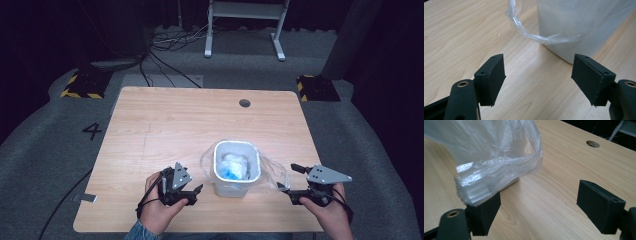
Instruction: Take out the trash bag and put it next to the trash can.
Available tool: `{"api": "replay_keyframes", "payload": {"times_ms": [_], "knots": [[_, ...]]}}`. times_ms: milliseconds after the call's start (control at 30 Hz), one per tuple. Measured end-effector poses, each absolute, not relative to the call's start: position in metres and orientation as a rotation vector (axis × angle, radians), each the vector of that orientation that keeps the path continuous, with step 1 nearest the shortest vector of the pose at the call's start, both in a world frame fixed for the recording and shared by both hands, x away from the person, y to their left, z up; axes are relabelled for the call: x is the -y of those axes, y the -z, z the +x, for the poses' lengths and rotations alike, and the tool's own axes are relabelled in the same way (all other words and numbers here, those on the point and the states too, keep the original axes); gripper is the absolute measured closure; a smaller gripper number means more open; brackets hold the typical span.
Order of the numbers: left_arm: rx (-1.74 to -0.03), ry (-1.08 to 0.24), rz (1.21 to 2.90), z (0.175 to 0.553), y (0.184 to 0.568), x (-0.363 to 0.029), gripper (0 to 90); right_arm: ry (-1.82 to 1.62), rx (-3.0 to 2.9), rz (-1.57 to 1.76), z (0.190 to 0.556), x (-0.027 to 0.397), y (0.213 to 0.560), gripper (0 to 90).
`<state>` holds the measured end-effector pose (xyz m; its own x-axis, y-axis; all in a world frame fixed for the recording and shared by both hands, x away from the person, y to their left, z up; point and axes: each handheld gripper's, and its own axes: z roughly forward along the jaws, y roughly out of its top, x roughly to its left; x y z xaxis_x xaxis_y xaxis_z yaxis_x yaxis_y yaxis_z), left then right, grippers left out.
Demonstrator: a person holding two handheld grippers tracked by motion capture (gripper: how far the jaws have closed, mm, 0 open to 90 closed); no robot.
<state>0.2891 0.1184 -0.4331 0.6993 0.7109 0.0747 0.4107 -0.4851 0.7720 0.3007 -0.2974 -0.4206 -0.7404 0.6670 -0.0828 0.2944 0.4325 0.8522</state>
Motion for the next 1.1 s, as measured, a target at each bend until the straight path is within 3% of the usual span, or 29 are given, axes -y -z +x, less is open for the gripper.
{"api": "replay_keyframes", "payload": {"times_ms": [567,733,900,1000,1100], "knots": [[-0.731,-0.45,2.17,0.283,0.425,-0.098,25.2,-1.198,-2.32,0.765,0.26,0.297,0.4,20.6],[-0.686,-0.443,2.166,0.29,0.428,-0.09,26.0,-1.202,-2.372,0.744,0.273,0.276,0.414,25.4],[-0.654,-0.432,2.177,0.303,0.436,-0.085,33.1,-1.238,-2.373,0.749,0.289,0.264,0.421,35.2],[-0.584,-0.394,2.195,0.305,0.437,-0.085,46.2,-1.26,-2.403,0.736,0.297,0.26,0.424,50.2],[-0.493,-0.352,2.213,0.304,0.435,-0.085,75.7,-1.277,-2.443,0.724,0.301,0.255,0.425,62.8]]}}
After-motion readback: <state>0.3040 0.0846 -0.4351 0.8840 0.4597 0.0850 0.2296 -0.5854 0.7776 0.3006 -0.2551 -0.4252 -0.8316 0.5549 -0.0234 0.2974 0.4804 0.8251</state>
